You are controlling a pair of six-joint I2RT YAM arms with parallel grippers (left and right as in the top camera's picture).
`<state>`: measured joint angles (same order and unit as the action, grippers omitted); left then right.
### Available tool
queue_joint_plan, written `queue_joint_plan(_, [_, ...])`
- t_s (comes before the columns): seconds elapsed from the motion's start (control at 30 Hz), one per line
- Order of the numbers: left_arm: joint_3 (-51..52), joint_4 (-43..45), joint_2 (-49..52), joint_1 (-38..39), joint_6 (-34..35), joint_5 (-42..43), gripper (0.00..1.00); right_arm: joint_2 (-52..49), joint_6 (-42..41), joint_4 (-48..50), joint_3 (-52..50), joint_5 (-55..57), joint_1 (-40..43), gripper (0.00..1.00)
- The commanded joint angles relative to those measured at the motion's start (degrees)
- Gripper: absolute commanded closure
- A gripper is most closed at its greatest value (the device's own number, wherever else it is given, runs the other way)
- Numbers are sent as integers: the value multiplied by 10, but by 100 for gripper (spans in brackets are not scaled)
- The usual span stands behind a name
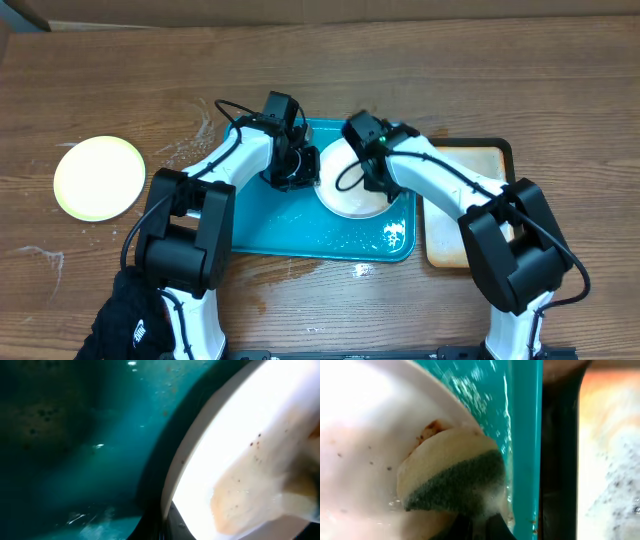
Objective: Clean dirty plates on tray and stack at the side
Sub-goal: 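Scrub the white plate with the sponge while the left gripper holds it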
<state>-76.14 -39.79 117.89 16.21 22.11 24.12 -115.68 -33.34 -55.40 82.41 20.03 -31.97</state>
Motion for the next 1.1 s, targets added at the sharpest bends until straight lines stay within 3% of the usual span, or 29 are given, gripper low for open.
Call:
queue_joint_plan(0.0, [25,-17,28,-17,-18,-97,96,3,-12,-14,92,-3,-3,96])
queue_joint_plan(0.2, [25,-29,27,-18,-29,-97,96,3,-20,-13,171,-75,-14,96])
queue_joint_plan(0.6, [25,-59,26,-22,-59,-99,96,-42,-23,60,80,-219,-19,96])
queue_joint_plan(0.9, [25,-100,22,-32,-91,-107,96,-42,-23,178,-2,-250,-22,96])
queue_joint_plan(1.07, [25,-120,22,-32,-94,-126,96,-42,-23,191,-10,-162,-20,96])
